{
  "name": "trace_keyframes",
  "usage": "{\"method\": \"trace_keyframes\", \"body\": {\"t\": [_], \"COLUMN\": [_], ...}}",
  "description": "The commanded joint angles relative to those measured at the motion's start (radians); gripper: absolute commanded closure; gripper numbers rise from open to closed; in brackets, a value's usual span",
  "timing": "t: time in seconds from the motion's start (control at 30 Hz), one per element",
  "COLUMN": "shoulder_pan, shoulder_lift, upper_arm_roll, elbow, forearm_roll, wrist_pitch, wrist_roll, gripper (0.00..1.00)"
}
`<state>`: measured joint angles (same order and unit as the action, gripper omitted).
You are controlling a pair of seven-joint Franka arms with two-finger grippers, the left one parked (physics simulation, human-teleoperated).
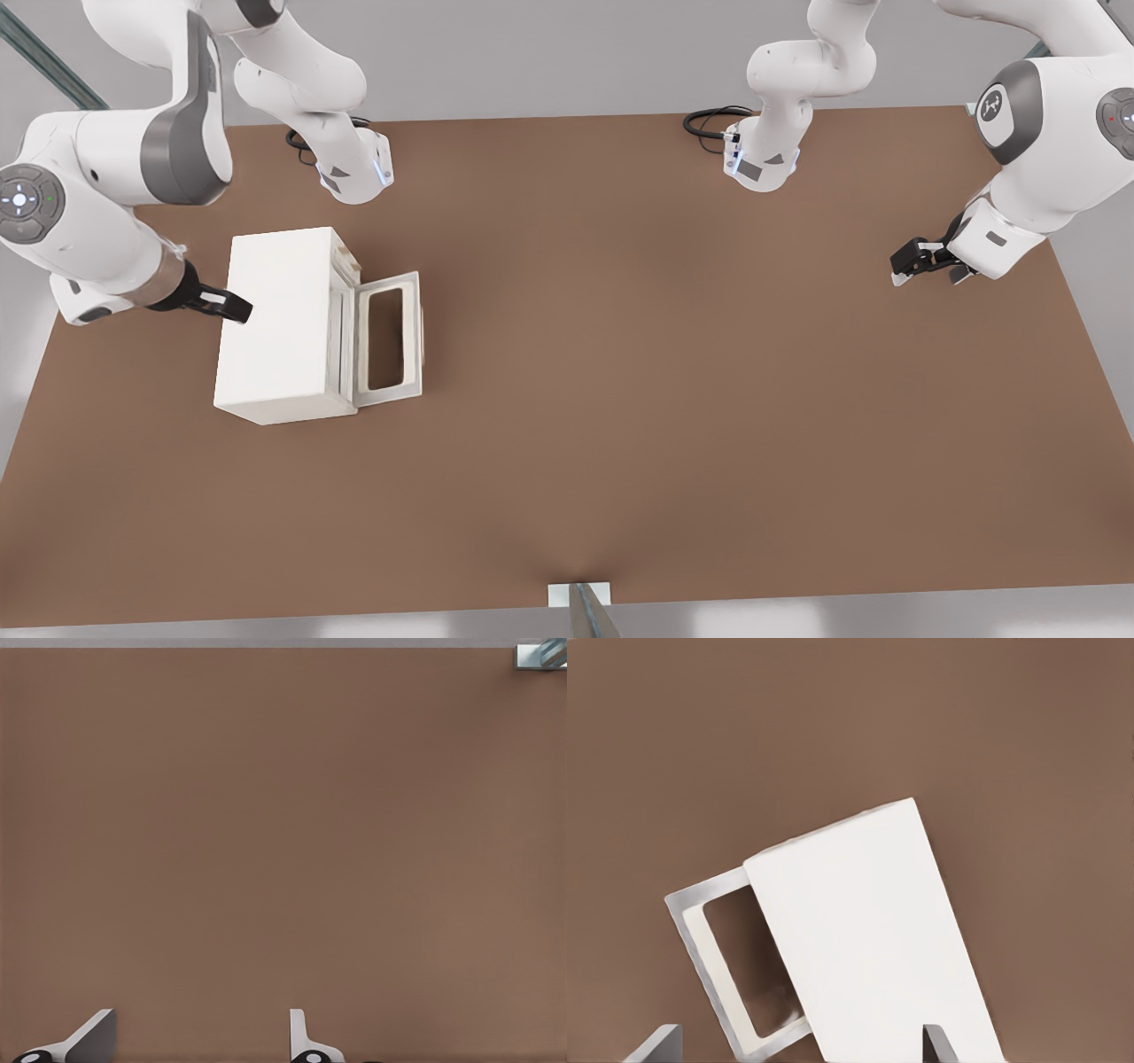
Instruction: Keep left arm still and open the oven door with right arm
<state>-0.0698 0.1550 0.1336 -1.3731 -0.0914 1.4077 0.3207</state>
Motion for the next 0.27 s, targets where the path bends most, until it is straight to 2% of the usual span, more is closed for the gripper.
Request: {"method": "trace_keyframes", "body": {"t": [0.0,0.23], "shoulder_pan": [-0.002,-0.005], "shoulder_lift": [0.009,0.023], "upper_arm_roll": [0.000,-0.003], "elbow": [0.003,0.005], "forearm_roll": [0.001,-0.005], "wrist_pitch": [-0.010,-0.009], "wrist_roll": [-0.407,-0.407], "gripper": [0.00,0.00]}}
